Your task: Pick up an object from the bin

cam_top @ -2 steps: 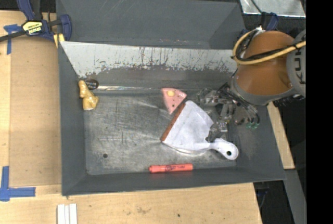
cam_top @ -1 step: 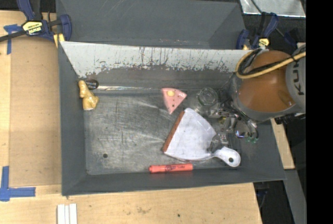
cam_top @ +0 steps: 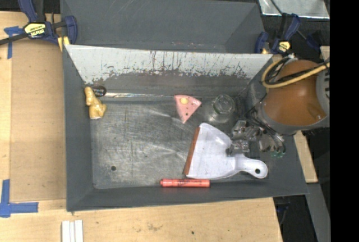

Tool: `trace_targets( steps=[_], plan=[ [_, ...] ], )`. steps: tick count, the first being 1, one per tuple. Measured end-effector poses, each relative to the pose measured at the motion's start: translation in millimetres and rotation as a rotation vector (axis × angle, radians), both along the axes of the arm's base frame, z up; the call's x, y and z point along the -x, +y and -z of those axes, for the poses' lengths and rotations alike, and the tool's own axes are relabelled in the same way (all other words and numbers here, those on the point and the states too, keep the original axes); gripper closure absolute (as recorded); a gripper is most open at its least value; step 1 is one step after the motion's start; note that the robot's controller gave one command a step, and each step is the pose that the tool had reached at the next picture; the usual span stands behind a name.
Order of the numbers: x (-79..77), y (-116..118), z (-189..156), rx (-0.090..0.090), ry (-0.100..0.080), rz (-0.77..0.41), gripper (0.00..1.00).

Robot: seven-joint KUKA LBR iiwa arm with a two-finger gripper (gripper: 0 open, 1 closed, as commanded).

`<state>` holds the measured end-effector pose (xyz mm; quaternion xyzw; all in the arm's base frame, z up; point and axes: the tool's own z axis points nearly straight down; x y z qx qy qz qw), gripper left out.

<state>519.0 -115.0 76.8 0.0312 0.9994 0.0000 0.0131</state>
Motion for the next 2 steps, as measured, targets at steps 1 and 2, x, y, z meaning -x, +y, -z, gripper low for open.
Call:
trace_targets(
  steps=[1,2],
  plan=[
    [0.0,0.0,0.0,0.0,0.0,0.0,1.0],
    [0.5,0.5,-2.6,-0.001,0.005,0.0,1.0]
  ],
)
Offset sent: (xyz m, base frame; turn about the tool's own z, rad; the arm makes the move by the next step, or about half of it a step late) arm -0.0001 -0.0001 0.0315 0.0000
